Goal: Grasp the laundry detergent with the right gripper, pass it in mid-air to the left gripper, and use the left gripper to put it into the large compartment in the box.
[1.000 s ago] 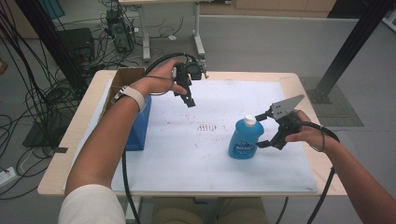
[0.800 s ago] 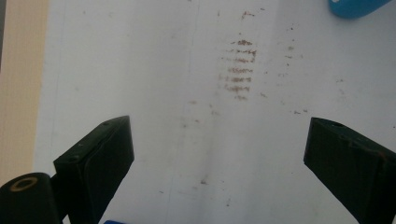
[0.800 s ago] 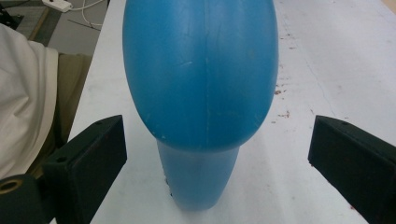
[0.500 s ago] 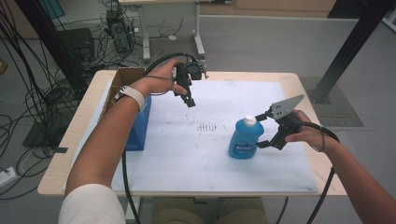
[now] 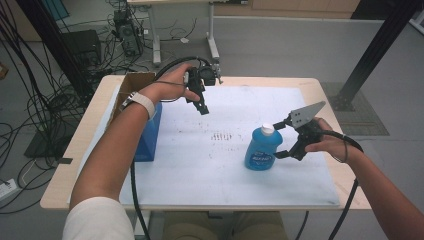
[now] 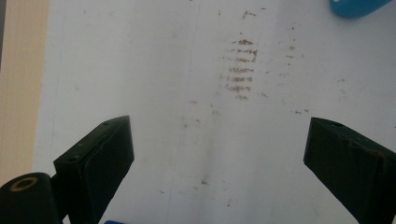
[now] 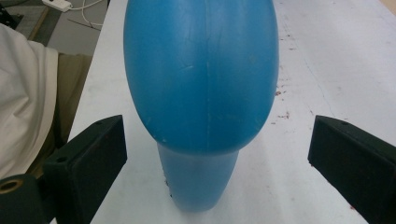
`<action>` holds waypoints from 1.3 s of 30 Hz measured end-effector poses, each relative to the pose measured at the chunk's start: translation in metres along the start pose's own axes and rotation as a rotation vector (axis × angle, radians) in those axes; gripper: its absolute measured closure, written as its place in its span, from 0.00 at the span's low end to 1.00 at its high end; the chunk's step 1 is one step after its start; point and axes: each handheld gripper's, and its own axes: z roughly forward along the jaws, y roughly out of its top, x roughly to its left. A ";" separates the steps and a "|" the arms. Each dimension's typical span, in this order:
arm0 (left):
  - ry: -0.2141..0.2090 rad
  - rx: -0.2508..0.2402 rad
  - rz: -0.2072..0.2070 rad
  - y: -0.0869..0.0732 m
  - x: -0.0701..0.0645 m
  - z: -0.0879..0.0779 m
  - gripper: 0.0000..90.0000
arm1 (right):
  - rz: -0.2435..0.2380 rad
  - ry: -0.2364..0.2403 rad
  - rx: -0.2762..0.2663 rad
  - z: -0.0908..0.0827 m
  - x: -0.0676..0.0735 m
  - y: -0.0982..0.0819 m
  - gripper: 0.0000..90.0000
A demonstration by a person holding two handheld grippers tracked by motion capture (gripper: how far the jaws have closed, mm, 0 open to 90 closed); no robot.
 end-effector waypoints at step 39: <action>0.002 0.002 0.001 -0.001 0.002 0.000 0.10 | 0.005 -0.002 -0.003 0.001 -0.001 -0.001 0.05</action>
